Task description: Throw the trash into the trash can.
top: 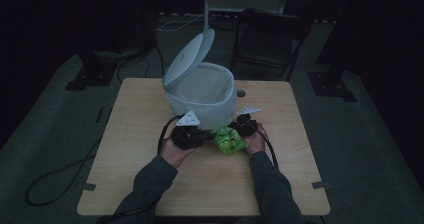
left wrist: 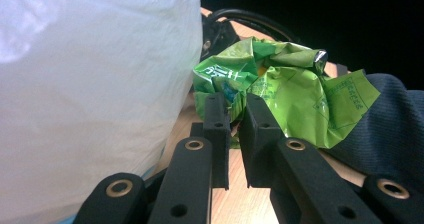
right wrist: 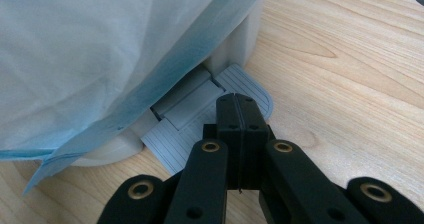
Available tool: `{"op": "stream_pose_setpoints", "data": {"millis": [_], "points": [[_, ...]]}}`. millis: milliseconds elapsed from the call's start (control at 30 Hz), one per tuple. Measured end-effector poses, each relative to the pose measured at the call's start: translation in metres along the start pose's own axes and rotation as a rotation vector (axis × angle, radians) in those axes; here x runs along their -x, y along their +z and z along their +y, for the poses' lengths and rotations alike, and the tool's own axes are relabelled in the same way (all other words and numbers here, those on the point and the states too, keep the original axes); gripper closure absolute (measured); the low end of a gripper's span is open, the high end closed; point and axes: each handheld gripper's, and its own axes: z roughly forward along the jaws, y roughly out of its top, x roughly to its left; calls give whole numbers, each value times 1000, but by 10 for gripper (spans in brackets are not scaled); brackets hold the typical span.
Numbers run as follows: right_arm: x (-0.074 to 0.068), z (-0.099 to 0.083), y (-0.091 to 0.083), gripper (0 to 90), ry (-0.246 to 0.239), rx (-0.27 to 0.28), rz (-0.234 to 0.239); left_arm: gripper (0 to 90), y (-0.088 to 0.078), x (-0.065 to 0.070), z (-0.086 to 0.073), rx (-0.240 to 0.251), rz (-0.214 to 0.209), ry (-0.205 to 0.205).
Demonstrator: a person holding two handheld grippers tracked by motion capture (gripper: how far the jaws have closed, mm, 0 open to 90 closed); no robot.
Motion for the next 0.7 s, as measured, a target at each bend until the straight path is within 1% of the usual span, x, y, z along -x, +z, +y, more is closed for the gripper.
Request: {"op": "stream_pose_setpoints", "data": {"millis": [267, 433, 700], "points": [[0, 0, 0, 900, 4, 2, -1, 830, -2, 2, 7, 13, -3, 4], [0, 0, 0, 900, 6, 2, 0, 831, -4, 2, 12, 25, -6, 0], [0, 0, 0, 900, 8, 3, -1, 831, -7, 6, 25, 44, -16, 17]]}}
